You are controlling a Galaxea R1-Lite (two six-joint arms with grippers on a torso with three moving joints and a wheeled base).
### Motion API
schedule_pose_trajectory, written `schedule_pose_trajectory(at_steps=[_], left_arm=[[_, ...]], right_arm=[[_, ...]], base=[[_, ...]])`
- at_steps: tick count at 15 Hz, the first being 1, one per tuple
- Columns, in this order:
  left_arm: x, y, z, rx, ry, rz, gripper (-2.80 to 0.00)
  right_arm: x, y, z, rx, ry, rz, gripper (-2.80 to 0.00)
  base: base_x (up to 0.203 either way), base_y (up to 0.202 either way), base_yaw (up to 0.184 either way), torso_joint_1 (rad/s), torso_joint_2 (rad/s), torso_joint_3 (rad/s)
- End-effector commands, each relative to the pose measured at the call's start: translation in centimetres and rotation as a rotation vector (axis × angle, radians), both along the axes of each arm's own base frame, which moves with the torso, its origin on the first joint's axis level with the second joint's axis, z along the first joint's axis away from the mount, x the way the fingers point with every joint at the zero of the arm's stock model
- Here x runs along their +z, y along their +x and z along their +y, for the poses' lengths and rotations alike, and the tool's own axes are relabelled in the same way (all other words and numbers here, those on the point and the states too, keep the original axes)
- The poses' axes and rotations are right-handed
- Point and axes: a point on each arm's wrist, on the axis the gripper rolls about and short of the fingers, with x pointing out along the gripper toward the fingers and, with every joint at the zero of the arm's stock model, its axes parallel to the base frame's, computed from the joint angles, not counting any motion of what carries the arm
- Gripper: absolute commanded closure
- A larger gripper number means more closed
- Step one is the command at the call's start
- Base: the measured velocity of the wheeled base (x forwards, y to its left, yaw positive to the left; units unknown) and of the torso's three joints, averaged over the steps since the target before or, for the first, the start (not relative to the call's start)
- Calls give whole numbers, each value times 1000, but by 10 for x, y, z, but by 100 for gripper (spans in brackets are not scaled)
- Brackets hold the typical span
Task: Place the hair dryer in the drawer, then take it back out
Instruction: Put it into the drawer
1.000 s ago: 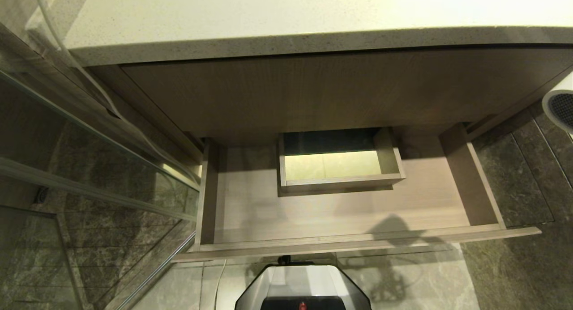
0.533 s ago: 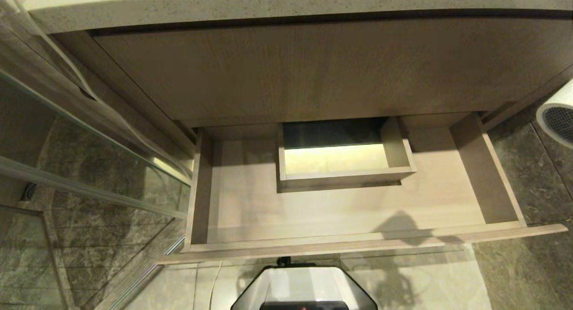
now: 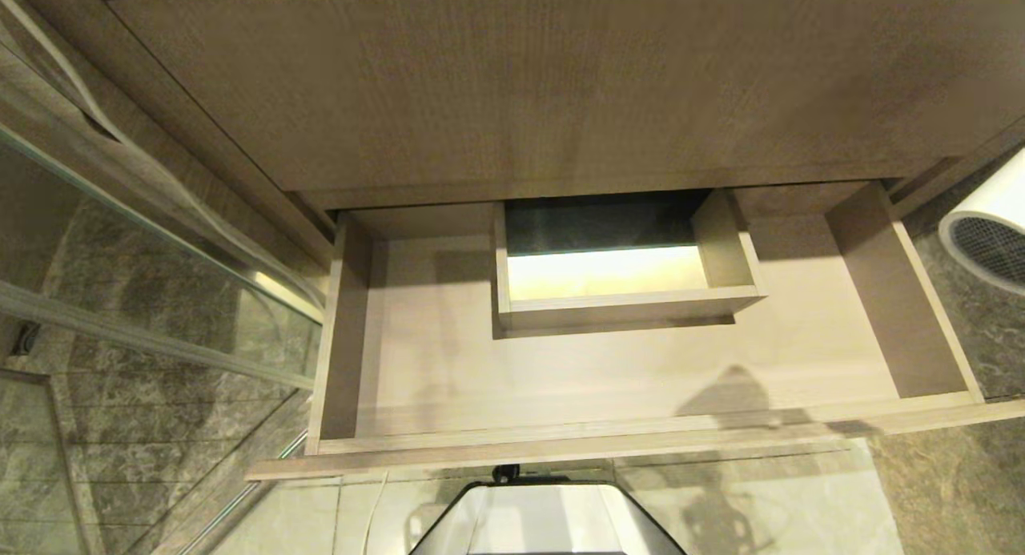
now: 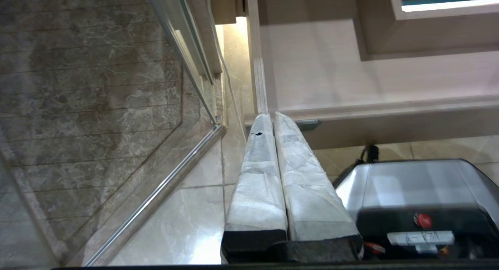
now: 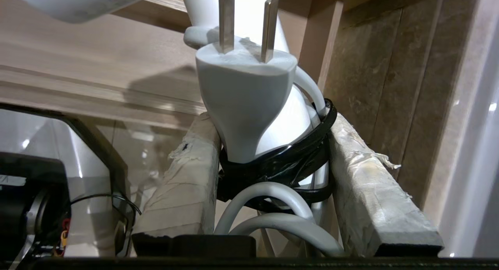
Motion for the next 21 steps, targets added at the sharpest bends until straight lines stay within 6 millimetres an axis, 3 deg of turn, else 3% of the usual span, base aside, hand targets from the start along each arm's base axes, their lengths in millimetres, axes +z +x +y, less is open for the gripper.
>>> schedule_pose_trajectory(at_steps=[1,4,9,12,16,21], left_arm=[[0,0,0,1,-1,-1,0],[0,0,0,1,0,0,0],[0,0,0,1,0,0,0],[0,0,0,1,-1,-1,0],[0,0,0,1,0,0,0],[0,0,0,1,-1,0,0]], right_arm=[[-2,21,-12,3,33,65,0],[2,55,-30,4,73,141,0],[-5,134,-72,12,171,327,0],[-21,174,-87,48,198,421,0],[-47,197,-90,-15,170,537,0],[-103,238,-96,-114,210,605,0]], base=[[0,0,0,-66,354,277],[0,0,0,1,341,300],[0,0,0,104,83,209],[0,0,0,26,24,35],[0,0,0,32,4,38],[0,0,0,0,0,0]])
